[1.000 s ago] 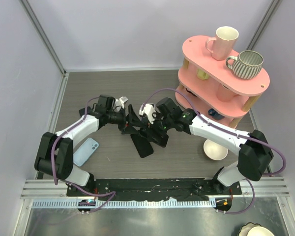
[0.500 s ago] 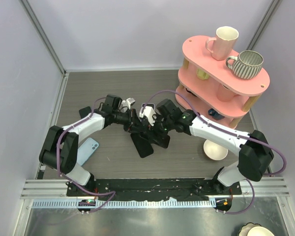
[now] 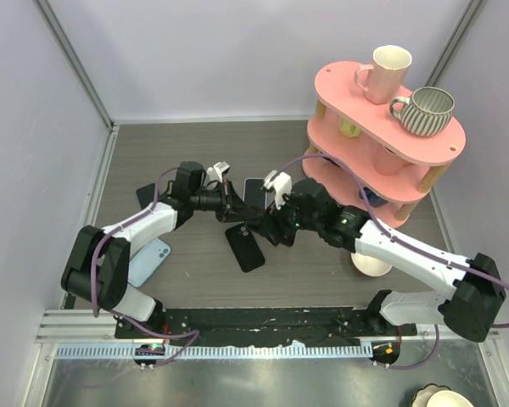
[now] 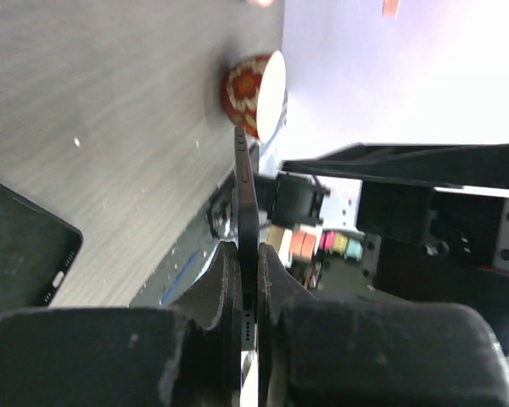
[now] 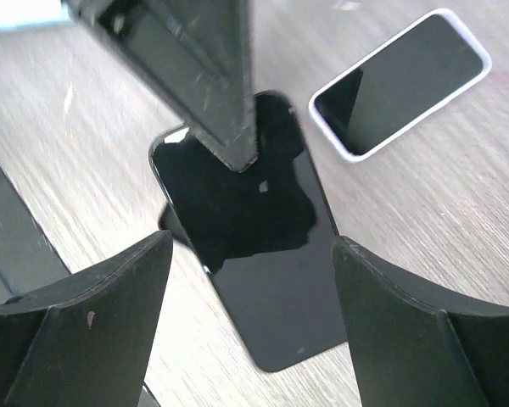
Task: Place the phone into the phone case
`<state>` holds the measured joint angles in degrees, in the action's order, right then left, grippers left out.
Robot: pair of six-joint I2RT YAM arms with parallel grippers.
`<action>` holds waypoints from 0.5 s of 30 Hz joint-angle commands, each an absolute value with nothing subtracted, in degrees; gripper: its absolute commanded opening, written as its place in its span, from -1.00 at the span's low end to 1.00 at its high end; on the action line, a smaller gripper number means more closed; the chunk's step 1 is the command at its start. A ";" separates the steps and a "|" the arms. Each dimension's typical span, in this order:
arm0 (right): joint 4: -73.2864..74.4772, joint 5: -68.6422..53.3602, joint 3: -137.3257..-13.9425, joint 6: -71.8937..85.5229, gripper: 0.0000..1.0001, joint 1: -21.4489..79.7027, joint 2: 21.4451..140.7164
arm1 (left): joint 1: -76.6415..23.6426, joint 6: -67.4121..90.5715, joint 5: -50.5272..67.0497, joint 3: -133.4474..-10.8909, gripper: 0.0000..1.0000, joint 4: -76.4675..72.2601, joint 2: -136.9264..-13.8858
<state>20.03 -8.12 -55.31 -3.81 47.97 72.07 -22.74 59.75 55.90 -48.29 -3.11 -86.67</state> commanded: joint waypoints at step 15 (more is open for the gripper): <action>-11.57 11.07 -42.74 49.77 0.67 47.72 60.82 | -20.13 79.09 36.06 -39.39 -1.00 -30.65 -74.99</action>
<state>1.23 7.14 -47.53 29.21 47.44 62.81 -20.75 75.07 43.88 -41.93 -20.36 -82.00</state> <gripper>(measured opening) 0.862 0.064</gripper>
